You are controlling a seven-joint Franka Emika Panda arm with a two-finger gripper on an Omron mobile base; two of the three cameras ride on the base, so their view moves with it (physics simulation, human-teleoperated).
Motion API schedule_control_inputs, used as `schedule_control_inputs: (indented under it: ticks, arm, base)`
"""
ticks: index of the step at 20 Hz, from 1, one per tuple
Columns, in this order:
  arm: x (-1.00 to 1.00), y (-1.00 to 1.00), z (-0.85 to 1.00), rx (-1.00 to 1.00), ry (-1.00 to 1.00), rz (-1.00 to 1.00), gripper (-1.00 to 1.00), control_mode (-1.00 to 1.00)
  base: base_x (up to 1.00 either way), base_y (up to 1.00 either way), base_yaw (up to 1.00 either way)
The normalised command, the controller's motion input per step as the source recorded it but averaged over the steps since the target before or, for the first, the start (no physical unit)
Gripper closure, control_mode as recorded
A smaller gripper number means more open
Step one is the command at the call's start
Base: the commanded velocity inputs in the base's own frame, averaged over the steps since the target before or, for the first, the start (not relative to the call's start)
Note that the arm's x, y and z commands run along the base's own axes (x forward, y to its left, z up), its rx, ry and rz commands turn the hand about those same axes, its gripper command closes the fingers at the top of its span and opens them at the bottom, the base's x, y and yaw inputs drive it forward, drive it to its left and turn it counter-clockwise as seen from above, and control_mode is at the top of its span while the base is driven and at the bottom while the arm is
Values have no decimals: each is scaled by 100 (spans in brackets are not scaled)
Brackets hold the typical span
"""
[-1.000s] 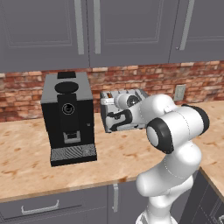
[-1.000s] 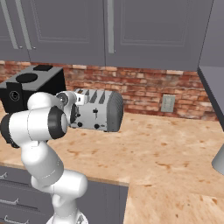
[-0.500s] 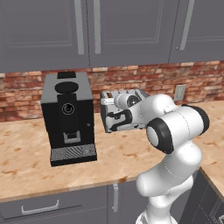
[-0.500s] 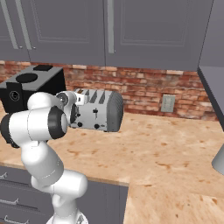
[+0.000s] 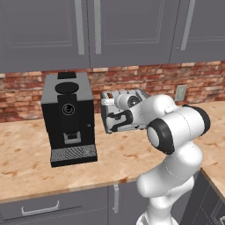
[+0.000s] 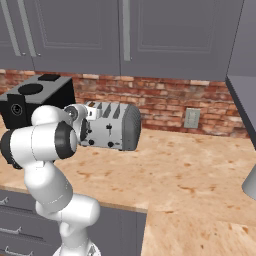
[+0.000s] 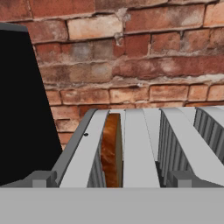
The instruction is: Start the toaster. Once the lever pops up, take the bread to the plate on the dining counter.
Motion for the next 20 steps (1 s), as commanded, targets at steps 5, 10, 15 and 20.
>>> schedule_control_inputs:
  ticks: [5,10,15,20]
  arm:
    - [0,0,0,0,0,0,-100,-100]
    - [0,0,0,0,0,0,-100,-100]
    - [0,0,0,0,0,0,-100,-100]
    - [0,0,0,0,0,0,-100,-100]
  base:
    - [0,0,0]
    - [0,0,0]
    - [0,0,0]
    - [0,0,0]
